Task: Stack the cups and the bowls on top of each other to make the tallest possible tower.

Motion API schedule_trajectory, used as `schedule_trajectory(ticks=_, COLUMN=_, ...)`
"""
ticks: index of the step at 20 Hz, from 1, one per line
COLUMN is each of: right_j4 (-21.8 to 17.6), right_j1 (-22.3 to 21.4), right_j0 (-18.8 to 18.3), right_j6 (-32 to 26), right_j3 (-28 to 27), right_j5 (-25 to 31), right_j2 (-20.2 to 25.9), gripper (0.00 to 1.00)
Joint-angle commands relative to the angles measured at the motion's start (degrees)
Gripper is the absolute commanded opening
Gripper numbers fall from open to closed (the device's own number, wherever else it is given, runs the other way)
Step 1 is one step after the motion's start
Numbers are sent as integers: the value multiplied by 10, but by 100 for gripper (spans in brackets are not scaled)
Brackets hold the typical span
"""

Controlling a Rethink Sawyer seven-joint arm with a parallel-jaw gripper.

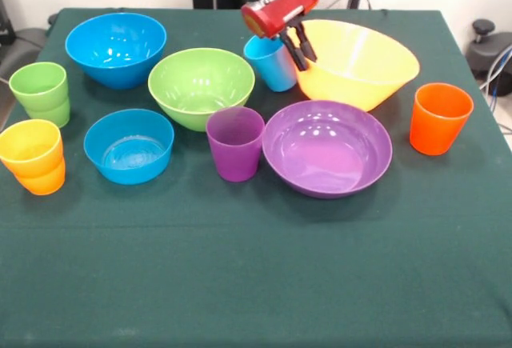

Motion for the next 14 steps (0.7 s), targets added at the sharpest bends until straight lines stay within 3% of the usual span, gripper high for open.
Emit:
schedule_trajectory(ticks=1, right_j4=4, right_j1=-67, right_j0=28, right_j6=69, right_j3=12, right_j5=-9, right_j2=-44, gripper=0)
schedule_trajectory(ticks=9, right_j4=92, right_j1=-141, right_j0=12, right_j6=81, right_j3=62, right_j5=16, right_j2=12, gripper=0)
schedule_trajectory(ticks=14, right_j4=117, right_j1=-148, right_j0=3, right_j6=61, right_j3=72, right_j5=17, right_j2=21, gripper=0)
